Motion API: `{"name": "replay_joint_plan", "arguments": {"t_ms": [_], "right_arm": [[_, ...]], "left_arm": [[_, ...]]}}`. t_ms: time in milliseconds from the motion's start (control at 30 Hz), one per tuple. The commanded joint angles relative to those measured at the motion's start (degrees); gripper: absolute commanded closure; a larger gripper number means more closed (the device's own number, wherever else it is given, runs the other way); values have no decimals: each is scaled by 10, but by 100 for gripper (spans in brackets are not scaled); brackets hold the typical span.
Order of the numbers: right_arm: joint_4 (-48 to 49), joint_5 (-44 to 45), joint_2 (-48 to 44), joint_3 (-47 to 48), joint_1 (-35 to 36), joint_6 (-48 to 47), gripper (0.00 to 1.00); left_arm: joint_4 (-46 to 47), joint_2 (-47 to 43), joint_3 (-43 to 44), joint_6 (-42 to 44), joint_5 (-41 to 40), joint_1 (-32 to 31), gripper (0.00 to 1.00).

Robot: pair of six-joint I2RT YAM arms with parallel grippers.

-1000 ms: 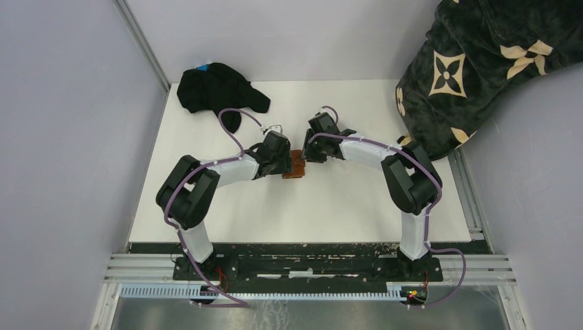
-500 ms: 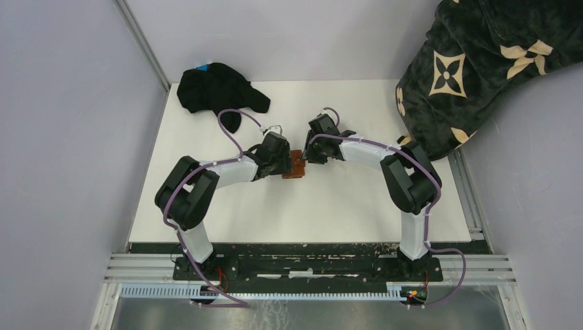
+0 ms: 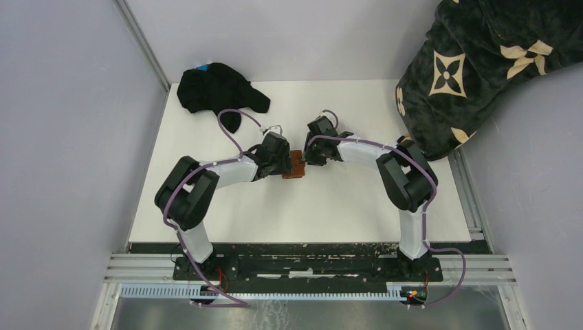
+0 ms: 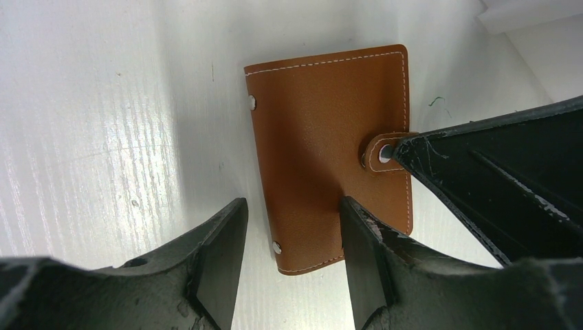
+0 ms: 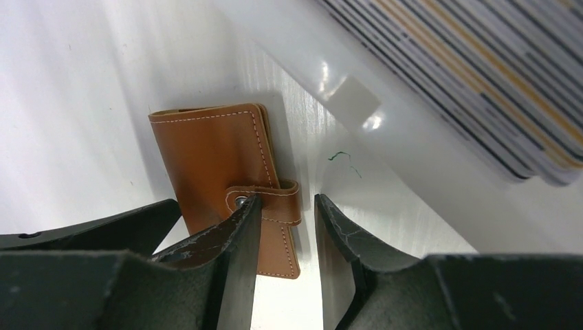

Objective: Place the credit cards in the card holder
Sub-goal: Close the card holder at the center of the board.

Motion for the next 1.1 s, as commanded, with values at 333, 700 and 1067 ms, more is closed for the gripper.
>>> {"name": "replay_joint_plan", "arguments": {"t_ms": [333,700,1067], "right_arm": [[16,-36,34,36,7,12,59],[14,-50,28,30,5,-5,59],[-16,-81,33,50,2,-33,59]], "left_arm": [[-86,37,-23,37,8,2,41],[-87,34,-28,41,3,14,40],[-83,34,-27,42,6,35,40]]}}
